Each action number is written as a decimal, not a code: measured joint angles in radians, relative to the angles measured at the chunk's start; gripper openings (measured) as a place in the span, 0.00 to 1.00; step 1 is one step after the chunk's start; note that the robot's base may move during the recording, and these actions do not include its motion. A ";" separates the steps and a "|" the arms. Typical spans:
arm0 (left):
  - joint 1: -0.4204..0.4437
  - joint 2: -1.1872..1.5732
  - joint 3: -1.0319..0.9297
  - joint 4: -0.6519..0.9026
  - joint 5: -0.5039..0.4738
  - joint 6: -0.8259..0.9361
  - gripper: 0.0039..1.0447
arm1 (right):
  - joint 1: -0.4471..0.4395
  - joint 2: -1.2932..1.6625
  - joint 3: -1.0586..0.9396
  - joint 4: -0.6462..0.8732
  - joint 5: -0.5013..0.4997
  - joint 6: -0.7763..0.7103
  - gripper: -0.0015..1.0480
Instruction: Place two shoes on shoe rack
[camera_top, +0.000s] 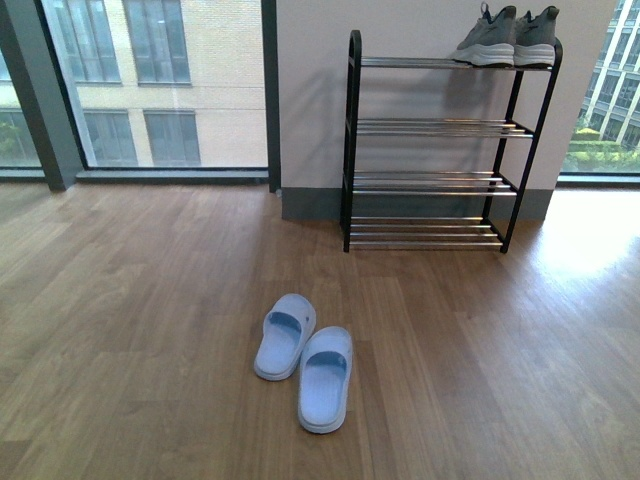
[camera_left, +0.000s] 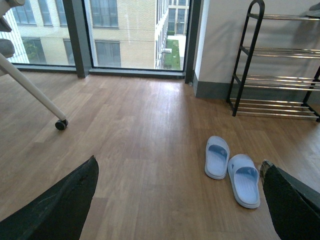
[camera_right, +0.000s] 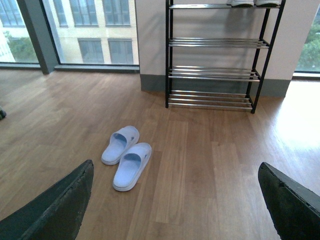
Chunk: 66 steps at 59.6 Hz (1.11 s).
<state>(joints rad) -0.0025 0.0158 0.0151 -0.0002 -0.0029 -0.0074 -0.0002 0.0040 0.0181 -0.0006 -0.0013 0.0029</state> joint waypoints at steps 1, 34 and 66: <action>0.000 0.000 0.000 0.000 0.000 0.000 0.91 | 0.000 0.000 0.000 0.000 0.000 0.000 0.91; 0.000 0.000 0.000 0.000 0.004 0.000 0.91 | 0.000 0.000 0.000 0.000 0.005 0.000 0.91; 0.000 0.000 0.000 0.000 0.003 0.000 0.91 | 0.000 0.000 0.000 0.000 0.000 0.000 0.91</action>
<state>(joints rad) -0.0025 0.0158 0.0151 -0.0002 0.0002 -0.0074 -0.0002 0.0040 0.0181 -0.0006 -0.0013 0.0032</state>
